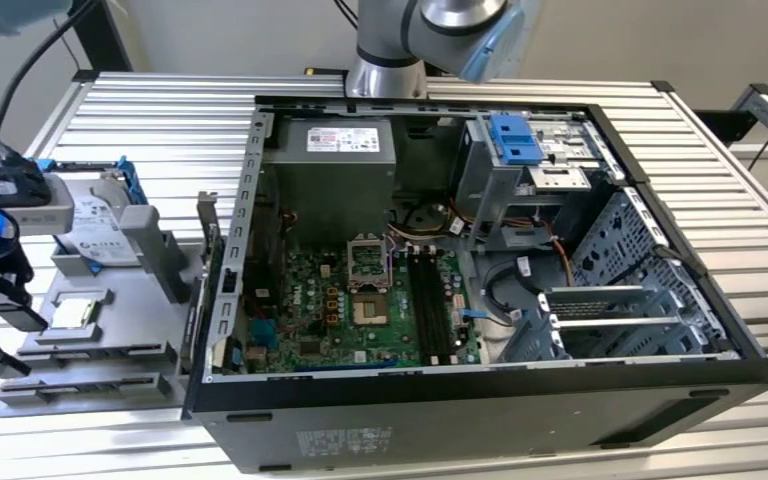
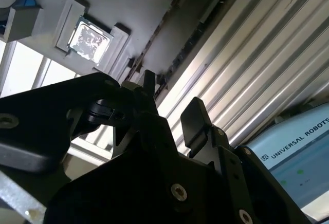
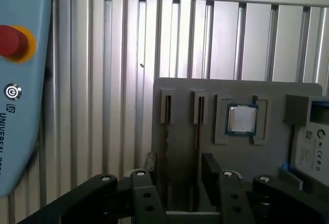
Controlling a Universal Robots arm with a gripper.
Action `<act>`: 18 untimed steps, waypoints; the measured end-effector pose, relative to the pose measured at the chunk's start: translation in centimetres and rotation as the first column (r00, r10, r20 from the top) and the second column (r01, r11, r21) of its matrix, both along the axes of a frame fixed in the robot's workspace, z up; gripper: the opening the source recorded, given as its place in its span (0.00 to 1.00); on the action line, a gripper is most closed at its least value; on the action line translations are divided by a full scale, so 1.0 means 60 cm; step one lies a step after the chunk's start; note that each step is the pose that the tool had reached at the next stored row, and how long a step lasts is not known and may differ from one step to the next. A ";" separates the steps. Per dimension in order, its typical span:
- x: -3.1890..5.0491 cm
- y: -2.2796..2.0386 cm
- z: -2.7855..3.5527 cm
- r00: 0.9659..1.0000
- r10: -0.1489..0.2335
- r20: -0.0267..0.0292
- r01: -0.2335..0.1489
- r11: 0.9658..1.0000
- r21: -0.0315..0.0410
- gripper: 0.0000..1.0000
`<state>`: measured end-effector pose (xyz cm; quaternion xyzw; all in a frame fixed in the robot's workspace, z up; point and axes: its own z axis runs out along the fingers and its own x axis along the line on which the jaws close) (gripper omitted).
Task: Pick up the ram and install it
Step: 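Pick up the ram and move it above insertion slot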
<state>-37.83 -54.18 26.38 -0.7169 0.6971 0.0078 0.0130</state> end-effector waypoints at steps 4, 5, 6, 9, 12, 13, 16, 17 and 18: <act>0.001 -0.0032 -0.012 1.000 0.000 0.000 0.000 1.000 0.000 1.00; 0.002 -0.0043 -0.015 1.000 0.000 0.000 0.000 1.000 0.000 1.00; 0.003 -0.0056 -0.018 1.000 0.000 0.000 0.000 1.000 0.000 1.00; 0.005 -0.0110 -0.030 1.000 0.000 0.000 0.000 1.000 0.000 1.00; 0.006 -0.0142 -0.039 1.000 0.000 0.000 0.000 1.000 0.000 1.00; 0.007 -0.0152 -0.042 1.000 0.000 0.000 0.000 1.000 0.000 1.00; 0.010 -0.0169 -0.051 1.000 0.000 0.000 0.000 1.000 0.000 1.00; 0.012 -0.0171 -0.054 1.000 0.000 0.000 0.000 1.000 0.000 1.00; 0.013 -0.0172 -0.057 1.000 0.000 0.000 0.000 1.000 0.000 1.00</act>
